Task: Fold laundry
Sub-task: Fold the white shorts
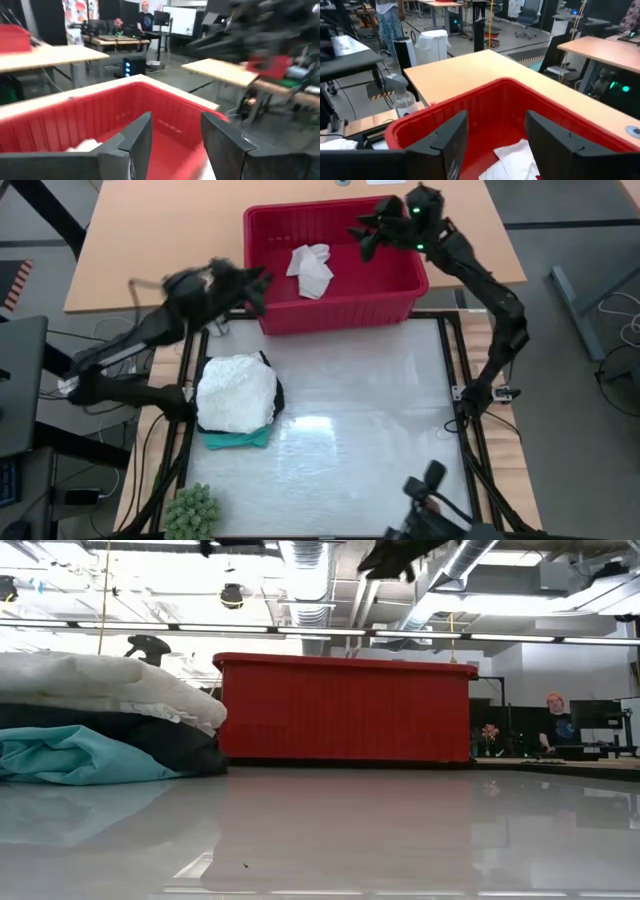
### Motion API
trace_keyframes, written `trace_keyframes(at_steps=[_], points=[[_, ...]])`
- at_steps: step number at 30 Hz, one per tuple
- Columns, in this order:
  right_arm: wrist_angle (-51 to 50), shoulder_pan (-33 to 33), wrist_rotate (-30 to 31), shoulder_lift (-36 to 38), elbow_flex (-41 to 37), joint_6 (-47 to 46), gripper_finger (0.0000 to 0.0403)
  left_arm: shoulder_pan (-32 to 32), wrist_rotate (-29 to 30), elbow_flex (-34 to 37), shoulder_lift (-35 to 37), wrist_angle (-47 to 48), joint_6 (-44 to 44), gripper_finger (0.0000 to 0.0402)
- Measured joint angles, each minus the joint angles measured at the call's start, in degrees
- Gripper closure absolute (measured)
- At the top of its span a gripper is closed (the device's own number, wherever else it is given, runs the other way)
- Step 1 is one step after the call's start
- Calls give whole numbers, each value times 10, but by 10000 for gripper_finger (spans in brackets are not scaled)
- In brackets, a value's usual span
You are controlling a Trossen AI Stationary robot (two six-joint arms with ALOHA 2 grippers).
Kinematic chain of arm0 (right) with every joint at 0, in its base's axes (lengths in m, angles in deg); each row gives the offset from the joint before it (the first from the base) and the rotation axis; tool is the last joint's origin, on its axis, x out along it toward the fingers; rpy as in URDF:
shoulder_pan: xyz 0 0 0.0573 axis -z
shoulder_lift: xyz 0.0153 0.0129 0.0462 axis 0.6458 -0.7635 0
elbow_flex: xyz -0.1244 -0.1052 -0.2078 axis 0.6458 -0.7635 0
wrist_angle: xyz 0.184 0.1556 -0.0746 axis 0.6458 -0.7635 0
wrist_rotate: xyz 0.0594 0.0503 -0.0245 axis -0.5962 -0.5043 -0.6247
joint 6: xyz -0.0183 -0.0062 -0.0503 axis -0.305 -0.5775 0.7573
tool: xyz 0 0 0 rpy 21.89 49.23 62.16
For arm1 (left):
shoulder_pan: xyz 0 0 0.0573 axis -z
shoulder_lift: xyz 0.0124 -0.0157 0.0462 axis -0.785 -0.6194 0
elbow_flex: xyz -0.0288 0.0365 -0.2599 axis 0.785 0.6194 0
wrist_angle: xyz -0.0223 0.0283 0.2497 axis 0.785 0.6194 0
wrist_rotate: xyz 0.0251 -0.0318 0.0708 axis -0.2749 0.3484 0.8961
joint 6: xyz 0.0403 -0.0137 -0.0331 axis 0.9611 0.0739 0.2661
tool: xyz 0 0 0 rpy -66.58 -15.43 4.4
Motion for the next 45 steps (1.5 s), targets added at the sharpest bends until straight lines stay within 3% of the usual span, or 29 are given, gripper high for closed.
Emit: trace_keyframes(at_steps=[5,12,18,23,33,40,45], points=[[-57,9,1,32,0,31,181,-73,-31,-152,-151,32,88,246],[-154,13,4,57,0,48,181,-133,-57,-371,-353,106,143,246],[-196,13,8,63,0,43,182,-171,-93,-509,-495,150,120,246],[-218,12,8,63,0,35,182,-197,-85,-594,-593,169,99,246],[-245,12,8,63,0,33,182,-218,-102,-606,-715,180,42,246],[-245,12,8,63,0,33,182,-218,-95,-606,-762,215,27,246],[-246,12,8,63,0,33,182,-222,-127,-605,-798,256,6,245]])
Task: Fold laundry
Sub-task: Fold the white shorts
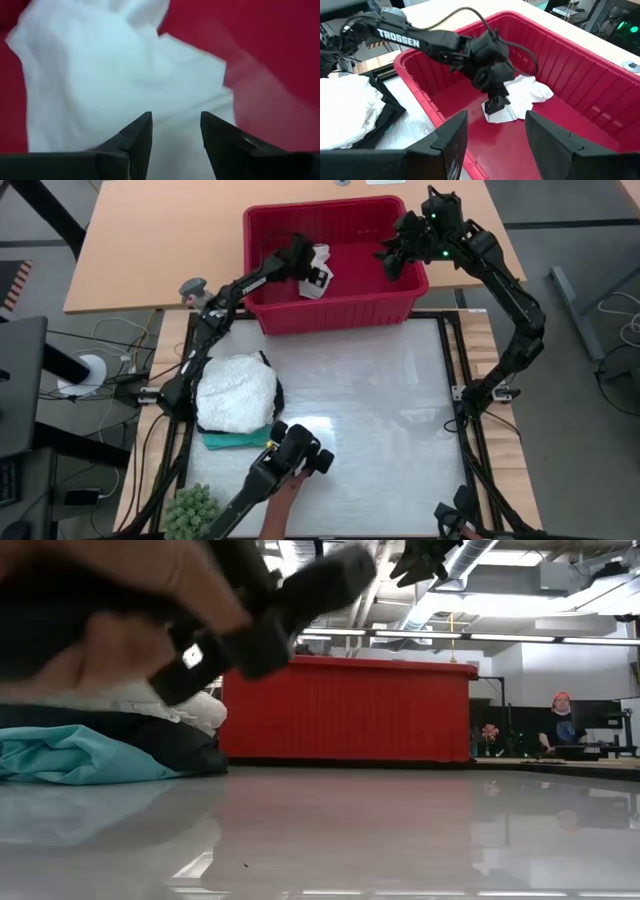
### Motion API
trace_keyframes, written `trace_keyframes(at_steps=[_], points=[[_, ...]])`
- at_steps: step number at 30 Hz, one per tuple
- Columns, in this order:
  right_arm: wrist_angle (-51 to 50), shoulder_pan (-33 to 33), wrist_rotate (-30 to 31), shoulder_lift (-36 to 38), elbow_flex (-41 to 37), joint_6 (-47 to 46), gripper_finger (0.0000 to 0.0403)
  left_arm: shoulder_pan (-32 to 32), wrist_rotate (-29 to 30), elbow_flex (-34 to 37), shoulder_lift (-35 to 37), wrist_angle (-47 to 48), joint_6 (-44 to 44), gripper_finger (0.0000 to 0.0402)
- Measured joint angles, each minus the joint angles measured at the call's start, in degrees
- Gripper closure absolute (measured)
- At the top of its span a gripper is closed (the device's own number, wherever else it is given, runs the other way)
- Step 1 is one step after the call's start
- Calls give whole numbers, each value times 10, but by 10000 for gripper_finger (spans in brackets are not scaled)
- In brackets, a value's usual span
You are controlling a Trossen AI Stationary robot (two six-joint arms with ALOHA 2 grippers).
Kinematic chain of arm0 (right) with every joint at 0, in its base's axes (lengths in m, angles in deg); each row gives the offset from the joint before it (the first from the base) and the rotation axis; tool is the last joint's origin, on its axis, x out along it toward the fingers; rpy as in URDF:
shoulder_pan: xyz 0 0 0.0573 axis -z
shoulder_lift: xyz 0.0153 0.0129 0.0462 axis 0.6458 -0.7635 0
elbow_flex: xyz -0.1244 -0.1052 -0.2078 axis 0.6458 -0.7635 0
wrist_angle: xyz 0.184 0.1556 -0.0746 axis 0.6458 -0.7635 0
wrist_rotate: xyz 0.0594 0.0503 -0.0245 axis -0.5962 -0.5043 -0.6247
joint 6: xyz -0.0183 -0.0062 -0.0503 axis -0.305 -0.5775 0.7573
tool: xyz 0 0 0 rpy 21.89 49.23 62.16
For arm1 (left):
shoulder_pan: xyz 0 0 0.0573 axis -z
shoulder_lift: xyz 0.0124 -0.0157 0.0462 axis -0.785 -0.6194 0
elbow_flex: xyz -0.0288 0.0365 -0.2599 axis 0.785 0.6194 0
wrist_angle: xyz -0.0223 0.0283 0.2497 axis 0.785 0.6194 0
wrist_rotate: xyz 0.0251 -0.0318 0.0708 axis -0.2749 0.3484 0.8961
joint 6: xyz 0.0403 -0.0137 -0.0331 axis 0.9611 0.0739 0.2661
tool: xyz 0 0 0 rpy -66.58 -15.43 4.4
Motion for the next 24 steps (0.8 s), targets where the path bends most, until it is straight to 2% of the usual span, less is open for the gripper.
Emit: trace_keyframes(at_steps=[6,11,13,14,17,20,21,24], points=[[1,0,-1,0,0,0,182,-4,40,1,-26,-10,28,245],[1,-3,-4,0,0,0,182,-21,-7,-3,-49,11,-43,246],[3,-7,-5,0,0,0,182,-23,19,-9,-52,30,-41,248],[3,-9,-6,0,0,0,182,-26,13,-10,-52,37,-40,252],[4,-10,-7,0,0,0,182,-34,-24,-11,-52,48,-40,290],[11,-9,-7,0,0,0,182,-40,-50,-10,-52,56,-48,370],[14,-9,-7,0,0,0,182,-42,-57,-10,-52,57,-55,385],[22,-8,-7,0,0,1,182,-41,-65,-10,-52,56,-77,397]])
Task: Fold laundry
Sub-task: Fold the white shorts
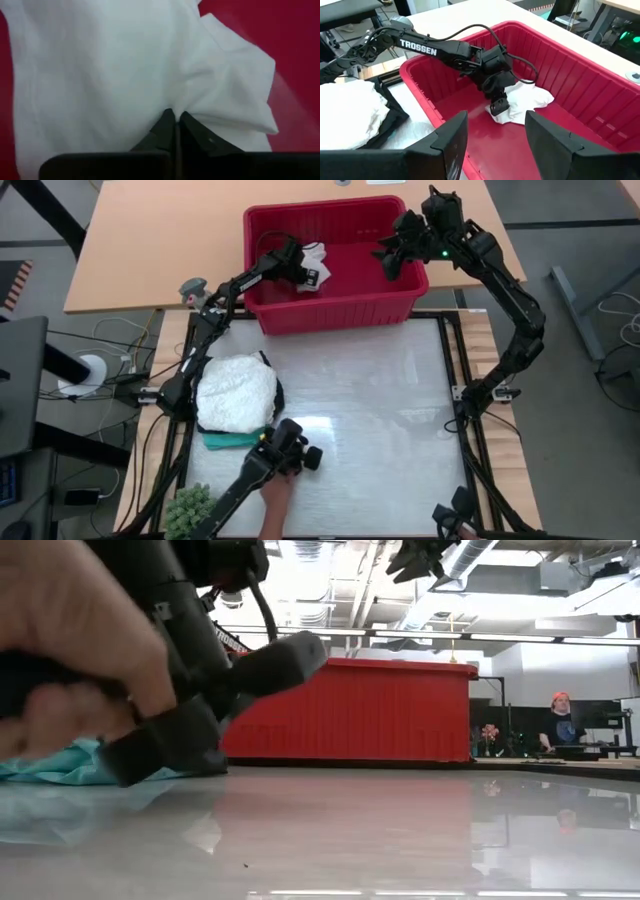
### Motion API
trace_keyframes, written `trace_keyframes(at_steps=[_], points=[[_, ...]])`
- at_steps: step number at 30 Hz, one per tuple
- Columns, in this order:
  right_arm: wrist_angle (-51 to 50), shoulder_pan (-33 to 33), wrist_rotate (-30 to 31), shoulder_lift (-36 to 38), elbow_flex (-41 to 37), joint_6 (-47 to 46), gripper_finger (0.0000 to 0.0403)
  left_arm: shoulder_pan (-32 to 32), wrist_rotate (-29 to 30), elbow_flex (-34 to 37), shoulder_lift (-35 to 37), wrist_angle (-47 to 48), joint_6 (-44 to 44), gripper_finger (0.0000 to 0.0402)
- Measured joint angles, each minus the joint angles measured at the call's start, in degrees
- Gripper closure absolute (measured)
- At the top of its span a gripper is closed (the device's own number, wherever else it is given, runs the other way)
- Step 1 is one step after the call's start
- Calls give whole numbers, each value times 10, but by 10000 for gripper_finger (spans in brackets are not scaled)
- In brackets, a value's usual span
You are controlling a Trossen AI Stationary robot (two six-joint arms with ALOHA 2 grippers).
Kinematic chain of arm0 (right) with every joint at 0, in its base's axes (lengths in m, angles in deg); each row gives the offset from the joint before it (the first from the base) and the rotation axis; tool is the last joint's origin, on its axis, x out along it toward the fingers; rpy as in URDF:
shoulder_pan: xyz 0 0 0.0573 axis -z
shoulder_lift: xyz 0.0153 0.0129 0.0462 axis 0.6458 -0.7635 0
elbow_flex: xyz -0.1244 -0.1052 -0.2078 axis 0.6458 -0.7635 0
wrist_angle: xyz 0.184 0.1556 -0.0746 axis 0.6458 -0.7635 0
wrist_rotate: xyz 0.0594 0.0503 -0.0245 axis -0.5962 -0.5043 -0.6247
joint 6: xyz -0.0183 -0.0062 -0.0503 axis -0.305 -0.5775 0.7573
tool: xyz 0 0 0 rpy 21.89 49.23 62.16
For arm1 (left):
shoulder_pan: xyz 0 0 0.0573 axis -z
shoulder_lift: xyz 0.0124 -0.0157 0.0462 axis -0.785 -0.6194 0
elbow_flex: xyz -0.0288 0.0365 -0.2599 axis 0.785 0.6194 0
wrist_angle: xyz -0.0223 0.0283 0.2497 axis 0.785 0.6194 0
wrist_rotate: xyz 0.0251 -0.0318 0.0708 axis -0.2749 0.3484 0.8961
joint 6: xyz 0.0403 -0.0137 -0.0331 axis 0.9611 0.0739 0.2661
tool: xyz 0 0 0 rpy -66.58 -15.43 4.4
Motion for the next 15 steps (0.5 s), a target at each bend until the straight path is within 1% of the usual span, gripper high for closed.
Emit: trace_keyframes(at_steps=[5,12,15], points=[[4,4,2,0,0,1,182,2,-39,5,23,0,-20,400],[17,4,5,0,0,15,182,6,-43,3,104,-16,-20,401],[24,4,5,0,0,16,182,7,-34,3,133,-21,-11,401]])
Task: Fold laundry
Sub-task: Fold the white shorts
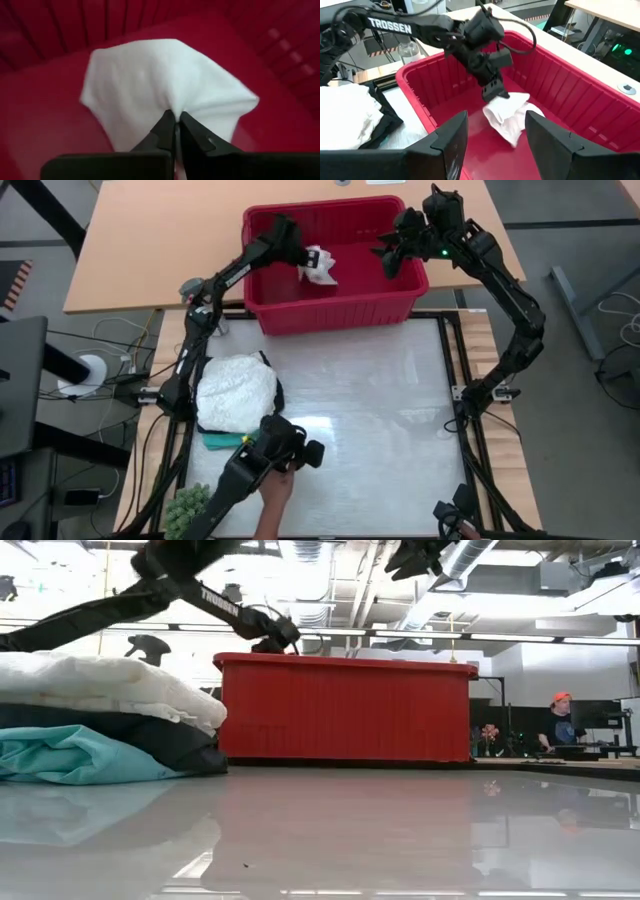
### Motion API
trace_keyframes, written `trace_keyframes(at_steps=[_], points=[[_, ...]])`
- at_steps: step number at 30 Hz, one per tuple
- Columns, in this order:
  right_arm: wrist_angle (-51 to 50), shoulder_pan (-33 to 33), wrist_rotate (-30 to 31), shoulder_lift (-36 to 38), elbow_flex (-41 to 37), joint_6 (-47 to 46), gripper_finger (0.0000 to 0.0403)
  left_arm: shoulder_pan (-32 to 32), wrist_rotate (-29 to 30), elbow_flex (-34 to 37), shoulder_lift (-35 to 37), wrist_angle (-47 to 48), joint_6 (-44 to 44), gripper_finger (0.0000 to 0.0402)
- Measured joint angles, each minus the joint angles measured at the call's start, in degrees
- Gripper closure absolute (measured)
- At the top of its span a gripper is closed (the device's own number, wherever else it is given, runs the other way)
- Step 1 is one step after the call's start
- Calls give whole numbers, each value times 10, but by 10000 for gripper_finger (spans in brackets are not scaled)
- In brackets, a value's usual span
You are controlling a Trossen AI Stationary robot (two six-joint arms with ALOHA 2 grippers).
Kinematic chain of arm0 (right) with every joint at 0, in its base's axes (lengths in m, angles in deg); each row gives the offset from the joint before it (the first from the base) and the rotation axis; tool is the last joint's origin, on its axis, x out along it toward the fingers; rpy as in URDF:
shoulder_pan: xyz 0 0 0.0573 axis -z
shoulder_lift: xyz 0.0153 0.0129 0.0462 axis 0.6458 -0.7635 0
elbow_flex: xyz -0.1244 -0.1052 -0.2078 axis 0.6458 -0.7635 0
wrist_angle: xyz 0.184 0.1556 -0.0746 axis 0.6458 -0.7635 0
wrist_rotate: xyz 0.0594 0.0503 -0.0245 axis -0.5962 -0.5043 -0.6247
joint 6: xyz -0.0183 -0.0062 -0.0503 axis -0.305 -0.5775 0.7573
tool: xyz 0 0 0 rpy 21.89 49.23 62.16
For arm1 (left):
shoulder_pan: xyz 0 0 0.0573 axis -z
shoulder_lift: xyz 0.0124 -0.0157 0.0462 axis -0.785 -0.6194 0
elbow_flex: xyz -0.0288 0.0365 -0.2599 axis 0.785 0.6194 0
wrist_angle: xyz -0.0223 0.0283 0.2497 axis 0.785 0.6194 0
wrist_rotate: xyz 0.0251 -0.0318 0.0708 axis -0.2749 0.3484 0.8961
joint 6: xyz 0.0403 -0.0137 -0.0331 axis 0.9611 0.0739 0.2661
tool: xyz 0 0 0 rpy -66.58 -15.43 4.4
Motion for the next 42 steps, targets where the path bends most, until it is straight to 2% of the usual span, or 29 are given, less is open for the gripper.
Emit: trace_keyframes(at_steps=[3,9,21,28,35,38,42], points=[[1,0,0,0,0,0,182,1,5,1,30,1,7,401],[2,0,2,0,0,25,182,6,-31,0,103,-2,2,401],[29,54,19,0,0,78,182,79,-40,0,275,-1,-1,401],[33,103,17,0,0,101,182,176,-104,-1,342,44,-3,401],[26,121,-3,0,0,91,182,304,-179,2,348,162,36,401],[27,127,-2,0,0,88,182,350,-200,25,348,201,55,401],[15,132,1,0,0,34,182,408,-229,94,346,219,74,401]])
